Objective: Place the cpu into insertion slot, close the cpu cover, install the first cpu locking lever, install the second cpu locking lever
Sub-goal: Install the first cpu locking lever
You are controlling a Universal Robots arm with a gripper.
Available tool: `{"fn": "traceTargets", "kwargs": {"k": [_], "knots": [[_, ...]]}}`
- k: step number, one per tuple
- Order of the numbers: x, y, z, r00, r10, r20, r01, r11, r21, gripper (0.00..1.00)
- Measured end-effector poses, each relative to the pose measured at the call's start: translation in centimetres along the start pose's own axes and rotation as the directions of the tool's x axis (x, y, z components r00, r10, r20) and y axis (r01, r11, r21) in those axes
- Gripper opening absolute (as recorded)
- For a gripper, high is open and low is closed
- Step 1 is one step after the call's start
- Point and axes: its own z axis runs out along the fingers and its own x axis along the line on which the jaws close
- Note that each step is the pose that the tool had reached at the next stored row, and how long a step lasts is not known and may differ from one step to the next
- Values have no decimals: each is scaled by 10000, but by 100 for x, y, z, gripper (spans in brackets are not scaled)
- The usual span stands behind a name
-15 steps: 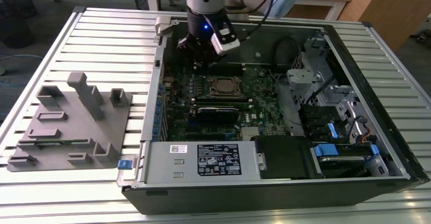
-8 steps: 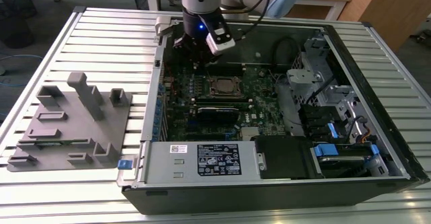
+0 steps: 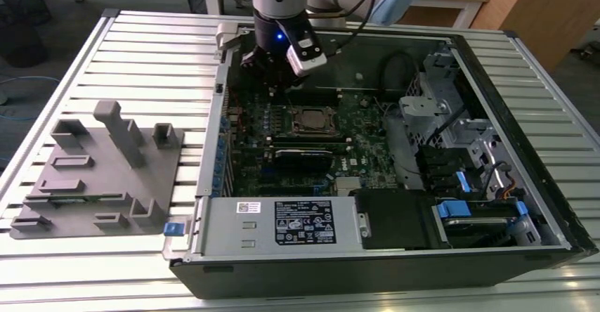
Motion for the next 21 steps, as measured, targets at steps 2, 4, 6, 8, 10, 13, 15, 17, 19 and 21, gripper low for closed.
{"fn": "traceTargets", "kwargs": {"k": [2, 4, 6, 8, 10, 13, 15, 17, 19, 21], "knots": [[-1, 0, -19, 10000, 0, 1, 0, 10000, -1, 11], [-2, 0, -42, 10000, 0, 2, 0, 10000, -3, 11], [-3, 0, -63, 10000, 0, 2, 0, 10000, -2, 11], [-3, 0, -64, 10000, 1, 3, -1, 10000, -3, 11], [-3, 0, -64, 10000, 0, 2, 0, 10000, -3, 11], [14, 1, -57, 10000, 1, 1, -1, 10000, -2, 11], [32, 2, -52, 10000, 0, 2, 0, 10000, -2, 11], [37, 3, -51, 10000, 0, 2, 0, 10000, -2, 11], [51, 2, -47, 10000, 0, 1, 0, 10000, -2, 11], [64, 2, -43, 10000, -1, 2, 1, 10000, -2, 11]]}}
